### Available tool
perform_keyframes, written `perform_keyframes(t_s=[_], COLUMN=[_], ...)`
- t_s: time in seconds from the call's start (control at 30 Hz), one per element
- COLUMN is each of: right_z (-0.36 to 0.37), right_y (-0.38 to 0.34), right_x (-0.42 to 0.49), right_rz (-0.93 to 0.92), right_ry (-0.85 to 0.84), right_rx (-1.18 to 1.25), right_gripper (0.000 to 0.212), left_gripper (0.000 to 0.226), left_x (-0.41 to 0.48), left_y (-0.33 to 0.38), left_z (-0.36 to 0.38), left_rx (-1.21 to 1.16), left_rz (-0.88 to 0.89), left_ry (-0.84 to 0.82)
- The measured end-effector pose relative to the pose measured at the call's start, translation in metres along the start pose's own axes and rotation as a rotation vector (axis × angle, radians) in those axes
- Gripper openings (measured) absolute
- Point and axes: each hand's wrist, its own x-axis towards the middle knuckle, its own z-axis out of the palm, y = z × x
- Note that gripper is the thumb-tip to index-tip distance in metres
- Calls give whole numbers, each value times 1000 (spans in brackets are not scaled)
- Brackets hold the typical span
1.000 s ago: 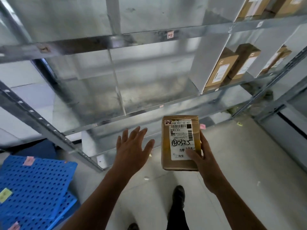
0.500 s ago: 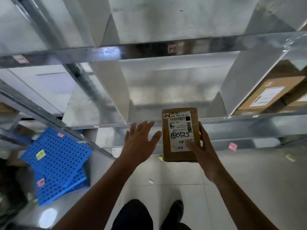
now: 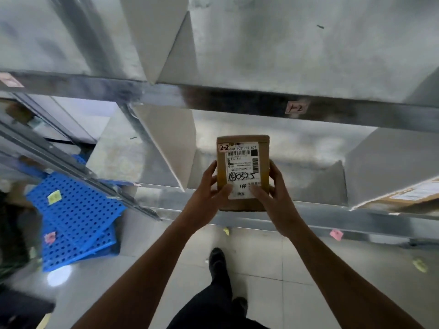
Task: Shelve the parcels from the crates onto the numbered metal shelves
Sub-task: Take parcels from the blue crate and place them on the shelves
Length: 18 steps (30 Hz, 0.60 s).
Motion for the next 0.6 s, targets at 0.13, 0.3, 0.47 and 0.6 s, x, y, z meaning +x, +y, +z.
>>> perform_keyframes(t_s=[0.13,0.3,0.47,0.6], right_z=[3,10,16,15], right_y=[-1,14,28,27], right_x=[29,61,74,80], right_rz=[-34,-46,-55,-77], right_ry=[-61,-85,-17,11], right_rx=[-168,-193,-287,-330], right_gripper=[81,87,90,93], left_gripper=[82,84,97,93], left_x=[26,61,84,94], left_y=[-10,-29,-40,-40], left_z=[-7,-19,-23,-22], left_rx=[53,127,210,193], left_rz=[56,119,96,137], left_ry=[57,100,93,37])
